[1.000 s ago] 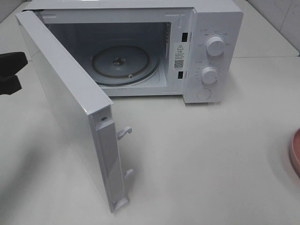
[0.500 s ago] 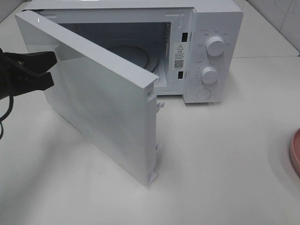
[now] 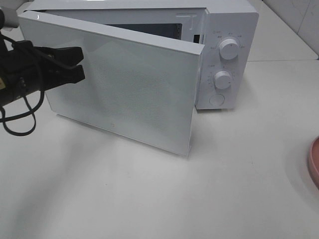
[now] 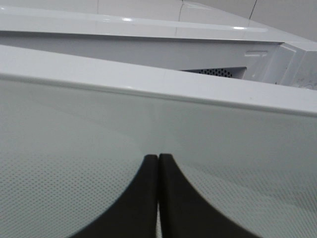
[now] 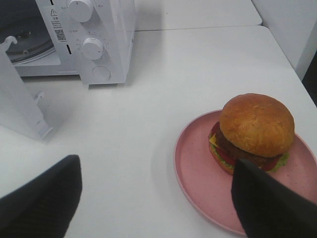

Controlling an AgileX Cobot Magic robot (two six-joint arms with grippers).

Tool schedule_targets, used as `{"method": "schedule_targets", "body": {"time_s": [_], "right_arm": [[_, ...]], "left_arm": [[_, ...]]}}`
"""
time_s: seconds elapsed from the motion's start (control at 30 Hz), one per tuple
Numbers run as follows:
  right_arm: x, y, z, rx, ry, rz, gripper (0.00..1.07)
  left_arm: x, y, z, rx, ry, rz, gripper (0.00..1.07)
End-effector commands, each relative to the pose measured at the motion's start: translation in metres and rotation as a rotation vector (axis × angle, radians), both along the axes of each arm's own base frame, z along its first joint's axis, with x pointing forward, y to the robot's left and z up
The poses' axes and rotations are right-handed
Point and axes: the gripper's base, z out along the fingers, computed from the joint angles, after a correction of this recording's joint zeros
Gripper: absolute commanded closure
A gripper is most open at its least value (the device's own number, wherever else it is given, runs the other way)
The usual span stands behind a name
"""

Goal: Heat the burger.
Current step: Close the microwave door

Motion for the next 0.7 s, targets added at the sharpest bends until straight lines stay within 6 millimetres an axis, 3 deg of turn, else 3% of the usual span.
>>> {"method": "schedule_targets", "body": {"time_s": [0.03, 0.4, 0.47, 0.7], "right_arm": [[-0.004, 0.000, 0.000, -0.003, -0.037, -0.004, 0.33], [-0.004, 0.000, 0.000, -0.003, -0.037, -0.004, 0.33], [-0.004, 0.000, 0.000, -0.003, -0.037, -0.004, 0.33], [-0.004, 0.000, 0.000, -0.003, -0.037, -0.004, 0.33]], "left_arm": [[0.007, -0.014, 0.003, 0.009, 0.002, -0.018, 1.07], [0.027, -0.042, -0.002, -0.006, 0.031, -0.008, 1.07], [0.036, -0.057, -0.001, 0.011, 0.042, -0.026, 1.07], [0.050, -0.079, 0.003, 0.007, 0.038, -0.050, 1.07]]}}
